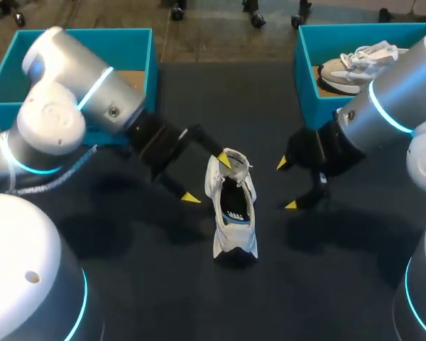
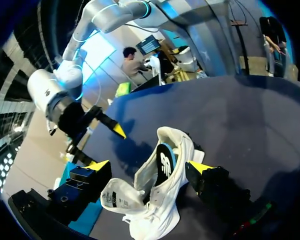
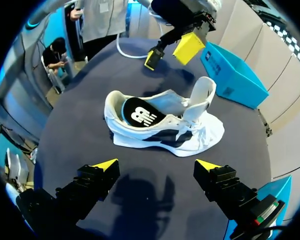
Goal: Take the shoe out of the shoebox, open the shoe tongue, remove and reinsert the insole, then place the shoe into the shoebox
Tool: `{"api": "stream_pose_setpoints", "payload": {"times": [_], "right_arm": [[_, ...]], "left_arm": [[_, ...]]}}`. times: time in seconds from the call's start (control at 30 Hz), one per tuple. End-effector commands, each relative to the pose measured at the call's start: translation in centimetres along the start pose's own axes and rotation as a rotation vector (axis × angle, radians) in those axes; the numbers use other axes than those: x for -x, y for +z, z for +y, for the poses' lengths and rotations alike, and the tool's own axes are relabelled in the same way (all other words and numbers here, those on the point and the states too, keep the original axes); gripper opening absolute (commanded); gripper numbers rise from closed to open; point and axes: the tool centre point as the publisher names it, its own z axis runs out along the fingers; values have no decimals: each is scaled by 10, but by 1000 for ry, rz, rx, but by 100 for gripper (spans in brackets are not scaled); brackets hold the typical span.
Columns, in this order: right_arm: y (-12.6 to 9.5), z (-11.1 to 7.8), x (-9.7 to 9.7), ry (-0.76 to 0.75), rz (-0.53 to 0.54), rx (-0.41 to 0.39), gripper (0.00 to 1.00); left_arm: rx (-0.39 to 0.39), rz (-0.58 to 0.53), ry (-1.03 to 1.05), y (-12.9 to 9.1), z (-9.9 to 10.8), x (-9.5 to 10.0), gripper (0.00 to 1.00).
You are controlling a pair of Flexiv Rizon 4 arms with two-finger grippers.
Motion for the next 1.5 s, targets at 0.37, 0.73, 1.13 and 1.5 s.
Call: {"api": "stream_pose_setpoints", "payload": {"times": [0.37,0.73,1.13,1.5], "right_arm": [[-59,-12,-4,47,24,-45,100],[-103,-23,1,85,10,-65,100],[-121,-33,10,73,30,-60,100],[-137,-34,13,66,47,-70,100]], "left_arm": [[-11,78,-44,-1,-1,7,100],[-11,78,-44,-1,-1,7,100],[0,263,-18,-26,-2,22,100],[6,478,42,-27,3,31,91]]}}
